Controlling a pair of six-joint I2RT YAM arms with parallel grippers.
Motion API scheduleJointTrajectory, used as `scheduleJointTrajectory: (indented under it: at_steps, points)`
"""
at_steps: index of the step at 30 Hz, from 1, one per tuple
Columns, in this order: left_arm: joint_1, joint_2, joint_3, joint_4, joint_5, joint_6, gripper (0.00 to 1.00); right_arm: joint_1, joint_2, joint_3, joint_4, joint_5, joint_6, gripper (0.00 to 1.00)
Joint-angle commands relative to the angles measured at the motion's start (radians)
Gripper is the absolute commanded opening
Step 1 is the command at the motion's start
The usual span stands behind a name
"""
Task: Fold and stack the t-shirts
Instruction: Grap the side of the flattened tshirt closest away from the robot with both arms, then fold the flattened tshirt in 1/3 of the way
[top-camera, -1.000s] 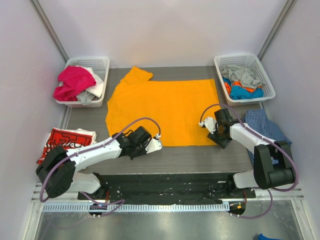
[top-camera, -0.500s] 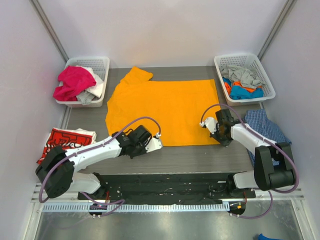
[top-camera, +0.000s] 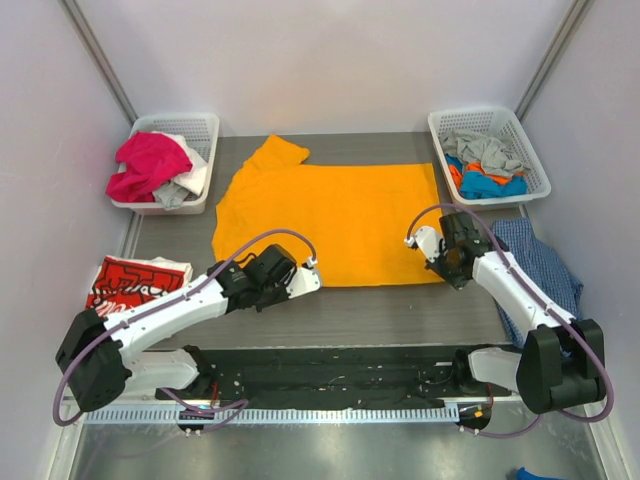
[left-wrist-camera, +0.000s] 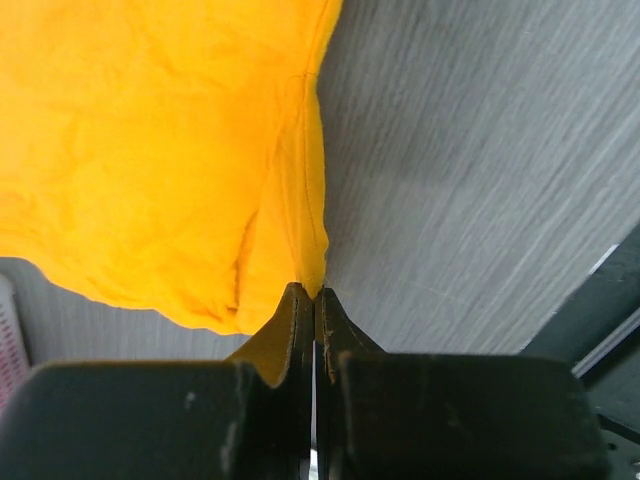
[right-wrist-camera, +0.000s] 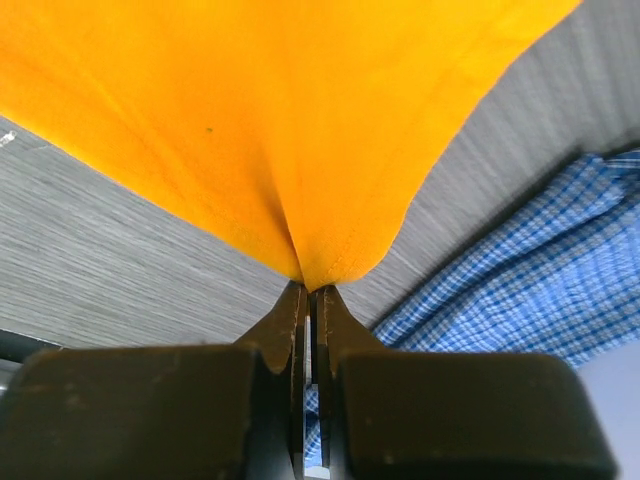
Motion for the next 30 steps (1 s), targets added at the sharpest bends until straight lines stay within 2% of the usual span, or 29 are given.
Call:
scheduleJointTrajectory:
  at_steps: [1,8,20,30]
  points:
    - [-0.001,0.001,0.055,0.011,-0.083,0.066,0.00,-0.007,0.010,0.088,-0.025,0.014,-0.001,0.01]
    - [0.013,0.089,0.104,0.114,-0.151,0.172,0.00,-0.007,0.129,0.192,-0.014,0.026,-0.017,0.01]
    - [0.128,0.258,0.282,0.154,-0.159,0.334,0.00,-0.011,0.283,0.312,0.018,0.051,-0.050,0.01]
    - [0.215,0.355,0.361,0.167,-0.177,0.445,0.00,-0.019,0.430,0.431,0.038,0.052,-0.058,0.01]
